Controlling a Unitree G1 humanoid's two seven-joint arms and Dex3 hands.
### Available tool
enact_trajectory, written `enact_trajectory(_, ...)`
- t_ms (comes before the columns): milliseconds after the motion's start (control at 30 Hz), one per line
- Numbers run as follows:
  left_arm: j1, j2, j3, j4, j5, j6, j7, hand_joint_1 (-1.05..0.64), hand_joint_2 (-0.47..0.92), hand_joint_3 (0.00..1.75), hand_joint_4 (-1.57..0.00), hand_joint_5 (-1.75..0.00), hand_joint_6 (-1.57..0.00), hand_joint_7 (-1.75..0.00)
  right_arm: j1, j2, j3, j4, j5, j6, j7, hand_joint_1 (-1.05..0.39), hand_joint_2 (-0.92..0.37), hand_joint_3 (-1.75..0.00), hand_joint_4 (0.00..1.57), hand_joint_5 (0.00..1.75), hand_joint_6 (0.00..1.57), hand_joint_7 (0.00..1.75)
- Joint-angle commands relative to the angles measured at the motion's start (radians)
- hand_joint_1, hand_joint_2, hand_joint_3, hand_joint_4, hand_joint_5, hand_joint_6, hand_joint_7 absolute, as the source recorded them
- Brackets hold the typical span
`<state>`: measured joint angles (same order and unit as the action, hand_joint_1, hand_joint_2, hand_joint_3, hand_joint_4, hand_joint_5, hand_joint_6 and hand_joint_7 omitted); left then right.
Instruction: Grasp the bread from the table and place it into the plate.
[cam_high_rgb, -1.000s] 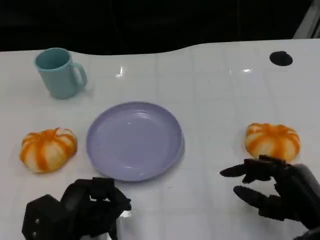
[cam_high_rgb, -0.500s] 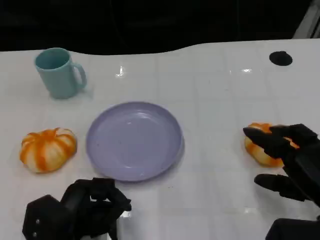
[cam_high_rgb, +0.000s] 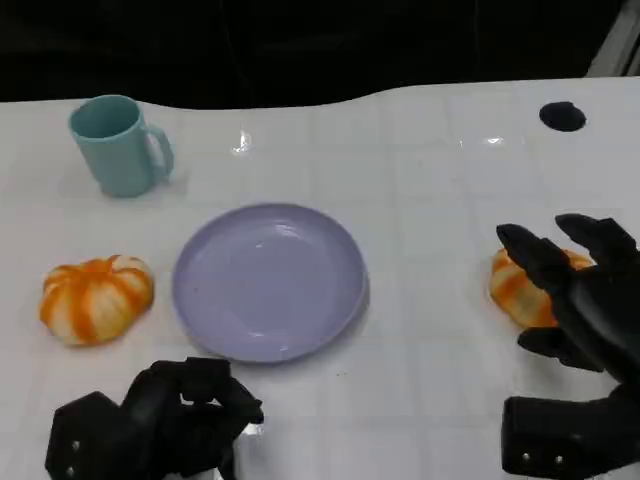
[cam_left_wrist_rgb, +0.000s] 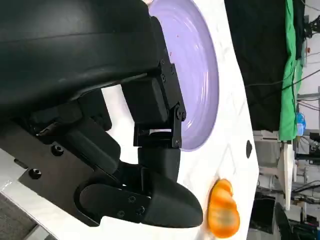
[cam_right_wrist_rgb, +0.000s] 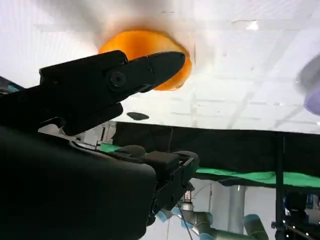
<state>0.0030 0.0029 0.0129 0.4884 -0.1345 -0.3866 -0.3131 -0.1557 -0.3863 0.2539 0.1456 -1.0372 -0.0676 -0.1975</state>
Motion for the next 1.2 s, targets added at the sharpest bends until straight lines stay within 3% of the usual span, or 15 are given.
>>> enact_trajectory(33, 0.012, 0.010, 0.008, -0.014, -0.001, 0.004, 0.004, -1.05, 0.62, 0.52, -1.57, -1.20, -1.41, -0.79, -0.047, -0.007, 0.032, 0.062, -0.001, 0.040, -0.004, -0.64, -0.90, 0.00, 0.00, 0.41, 0.22, 0.01)
enact_trajectory(500, 0.024, 0.010, 0.004, -0.031, 0.006, 0.001, 0.007, -1.05, 0.63, 0.52, -1.57, -1.20, -1.40, -0.79, -0.218, 0.023, 0.135, 0.374, 0.027, 0.120, -0.052, -0.57, -0.85, 0.00, 0.04, 0.44, 0.27, 0.01)
enact_trajectory(800, 0.031, 0.008, 0.003, -0.041, 0.006, 0.003, 0.010, -1.05, 0.62, 0.52, -1.57, -1.21, -1.40, -0.80, -0.308, 0.045, 0.189, 0.559, 0.071, 0.119, -0.090, -0.56, -0.86, -0.01, 0.08, 0.39, 0.28, 0.01)
enact_trajectory(900, 0.029, 0.007, 0.003, -0.039, 0.004, 0.004, 0.009, -1.05, 0.62, 0.53, -1.57, -1.21, -1.40, -0.80, -0.333, 0.052, 0.203, 0.612, 0.094, 0.101, -0.124, -0.50, -0.88, 0.00, 0.24, 0.30, 0.34, 0.02)
enact_trajectory(967, 0.029, 0.007, 0.003, -0.039, 0.006, 0.003, 0.010, -1.05, 0.62, 0.53, -1.57, -1.20, -1.40, -0.80, -0.350, 0.056, 0.202, 0.660, 0.119, 0.054, -0.178, -0.37, -0.90, -0.01, 0.65, 0.31, 0.65, 0.08)
enact_trajectory(1033, 0.030, 0.007, 0.002, -0.040, 0.006, 0.002, 0.010, -1.05, 0.62, 0.54, -1.57, -1.20, -1.40, -0.81, -0.365, 0.059, 0.202, 0.705, 0.141, 0.007, -0.223, -0.31, -0.91, 0.00, 0.87, 0.33, 0.83, 0.10)
enact_trajectory(1067, 0.030, 0.007, 0.002, -0.040, 0.006, 0.001, 0.009, -1.05, 0.62, 0.54, -1.57, -1.20, -1.39, -0.81, -0.372, 0.060, 0.203, 0.728, 0.151, -0.018, -0.244, -0.27, -0.92, -0.01, 0.90, 1.08, 1.06, 0.15)
enact_trajectory(1100, 0.030, 0.007, 0.001, -0.039, 0.006, -0.001, 0.008, -1.05, 0.62, 0.54, -1.57, -1.20, -1.39, -0.81, -0.378, 0.060, 0.205, 0.749, 0.159, -0.040, -0.263, -0.25, -0.92, -0.01, 0.90, 1.40, 1.16, 0.18)
enact_trajectory(1133, 0.031, 0.006, 0.001, -0.041, 0.006, 0.000, 0.008, -1.05, 0.63, 0.54, -1.57, -1.20, -1.39, -0.80, -0.383, 0.060, 0.209, 0.767, 0.163, -0.057, -0.281, -0.23, -0.92, -0.03, 0.91, 1.61, 1.24, 0.21)
enact_trajectory(1167, 0.031, 0.006, 0.001, -0.042, 0.006, 0.001, 0.008, -1.05, 0.63, 0.54, -1.57, -1.20, -1.39, -0.80, -0.387, 0.059, 0.214, 0.781, 0.166, -0.070, -0.297, -0.22, -0.92, -0.09, 0.91, 1.67, 1.18, 0.41)
enact_trajectory(1200, 0.032, 0.004, 0.001, -0.046, 0.003, 0.007, 0.009, -1.05, 0.63, 0.54, -1.57, -1.20, -1.39, -0.80, -0.390, 0.059, 0.218, 0.793, 0.168, -0.080, -0.314, -0.22, -0.91, -0.15, 0.92, 1.71, 1.02, 0.80)
